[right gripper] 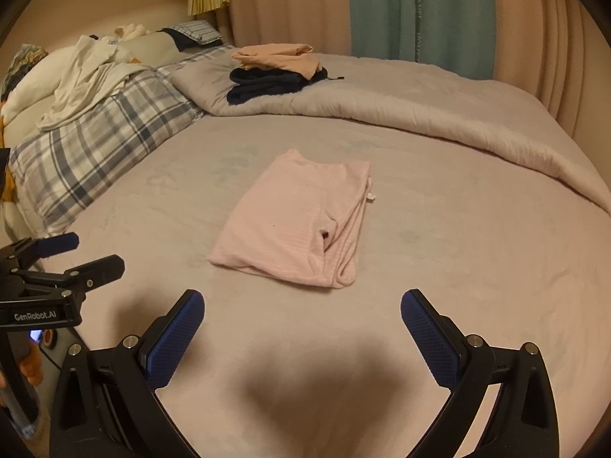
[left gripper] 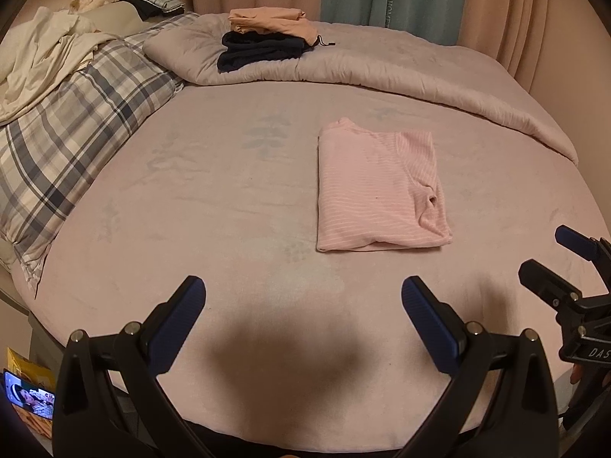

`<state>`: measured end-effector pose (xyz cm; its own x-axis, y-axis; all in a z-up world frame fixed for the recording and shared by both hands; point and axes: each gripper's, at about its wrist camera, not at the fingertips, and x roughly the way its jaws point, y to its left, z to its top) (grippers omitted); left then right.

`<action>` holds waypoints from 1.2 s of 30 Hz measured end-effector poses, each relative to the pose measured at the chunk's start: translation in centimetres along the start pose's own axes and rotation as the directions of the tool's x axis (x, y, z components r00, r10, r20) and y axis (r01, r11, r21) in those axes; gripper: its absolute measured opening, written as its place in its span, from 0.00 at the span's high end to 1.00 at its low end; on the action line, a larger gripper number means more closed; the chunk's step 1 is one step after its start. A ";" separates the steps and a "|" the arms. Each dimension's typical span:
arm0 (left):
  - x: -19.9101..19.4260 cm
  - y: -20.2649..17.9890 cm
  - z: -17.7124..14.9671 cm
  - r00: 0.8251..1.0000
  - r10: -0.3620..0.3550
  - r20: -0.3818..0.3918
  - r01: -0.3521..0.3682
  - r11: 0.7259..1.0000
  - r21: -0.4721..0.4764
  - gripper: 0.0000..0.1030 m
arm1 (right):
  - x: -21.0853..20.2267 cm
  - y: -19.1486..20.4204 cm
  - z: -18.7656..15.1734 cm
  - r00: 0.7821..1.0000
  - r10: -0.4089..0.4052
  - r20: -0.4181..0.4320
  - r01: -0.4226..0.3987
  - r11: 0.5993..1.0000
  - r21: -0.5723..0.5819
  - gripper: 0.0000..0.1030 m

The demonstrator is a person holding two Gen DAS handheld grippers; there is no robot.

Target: Fold small clothes

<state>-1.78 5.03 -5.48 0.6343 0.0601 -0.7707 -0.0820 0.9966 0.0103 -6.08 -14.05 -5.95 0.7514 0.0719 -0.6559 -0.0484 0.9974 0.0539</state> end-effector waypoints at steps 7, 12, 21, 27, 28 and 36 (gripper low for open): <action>-0.2 0.0 0.0 1.000 0.002 0.004 -0.002 1.000 -0.005 0.00 | -0.1 0.3 0.0 1.000 -0.003 0.002 0.003 1.000 -0.012 0.01; -0.3 0.0 -0.1 1.000 0.000 0.003 0.000 1.000 -0.006 0.00 | -0.1 0.3 0.0 1.000 0.000 0.001 0.000 1.000 -0.012 0.01; -0.6 -0.3 -0.1 1.000 0.005 0.009 -0.005 1.000 -0.002 0.00 | -0.3 0.3 0.2 1.000 0.004 0.006 -0.004 1.000 -0.009 0.01; -0.7 -0.4 0.0 1.000 0.010 0.013 -0.010 1.000 0.001 0.00 | -0.3 0.2 0.3 1.000 0.007 0.006 -0.007 1.000 -0.009 0.01; -0.8 -0.4 0.0 1.000 0.010 0.015 -0.010 1.000 0.003 0.00 | -0.3 0.2 0.2 1.000 0.007 0.006 -0.007 1.000 -0.009 0.01; -0.7 -0.8 0.0 1.000 0.002 0.012 -0.002 1.000 0.012 0.00 | -0.3 0.2 0.3 1.000 0.007 0.008 -0.007 1.000 -0.009 0.01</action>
<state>-2.21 4.19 -4.94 0.6433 0.0630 -0.7630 -0.0745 0.9970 0.0195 -6.15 -13.89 -5.53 0.7560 0.0788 -0.6498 -0.0594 0.9969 0.0517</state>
